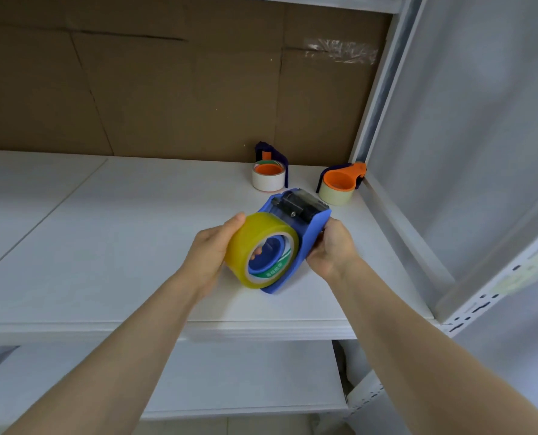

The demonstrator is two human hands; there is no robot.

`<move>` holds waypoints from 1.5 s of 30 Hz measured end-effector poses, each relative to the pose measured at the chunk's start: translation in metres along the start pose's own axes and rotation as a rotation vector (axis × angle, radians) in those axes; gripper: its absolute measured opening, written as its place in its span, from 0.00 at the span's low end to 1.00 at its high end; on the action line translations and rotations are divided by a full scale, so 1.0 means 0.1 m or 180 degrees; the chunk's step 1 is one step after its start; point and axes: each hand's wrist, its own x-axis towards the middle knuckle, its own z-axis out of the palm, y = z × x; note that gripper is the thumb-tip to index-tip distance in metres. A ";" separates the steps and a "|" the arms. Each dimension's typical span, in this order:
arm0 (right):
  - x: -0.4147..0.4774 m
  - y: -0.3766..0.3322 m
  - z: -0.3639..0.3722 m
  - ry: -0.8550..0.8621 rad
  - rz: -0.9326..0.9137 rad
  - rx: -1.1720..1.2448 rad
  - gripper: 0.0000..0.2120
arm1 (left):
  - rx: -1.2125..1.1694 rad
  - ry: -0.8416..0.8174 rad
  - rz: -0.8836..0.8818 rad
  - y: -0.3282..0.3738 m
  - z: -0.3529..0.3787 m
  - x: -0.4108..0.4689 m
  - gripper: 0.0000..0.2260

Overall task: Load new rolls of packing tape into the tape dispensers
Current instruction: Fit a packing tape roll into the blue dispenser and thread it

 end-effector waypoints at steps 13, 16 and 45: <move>-0.10 -0.29 -0.04 -0.0408 0.0217 -0.1268 0.11 | 0.0804 0.0686 -0.0204 0.23 0.01 0.06 0.11; -0.13 -0.28 -0.18 -0.0379 0.0501 -0.1827 0.16 | 0.0665 0.0724 -0.0219 0.19 -0.01 0.04 0.11; -0.39 -0.93 0.23 -0.1494 -0.0232 -0.3643 0.06 | 0.0913 0.0708 -0.0156 0.28 0.03 -0.01 0.20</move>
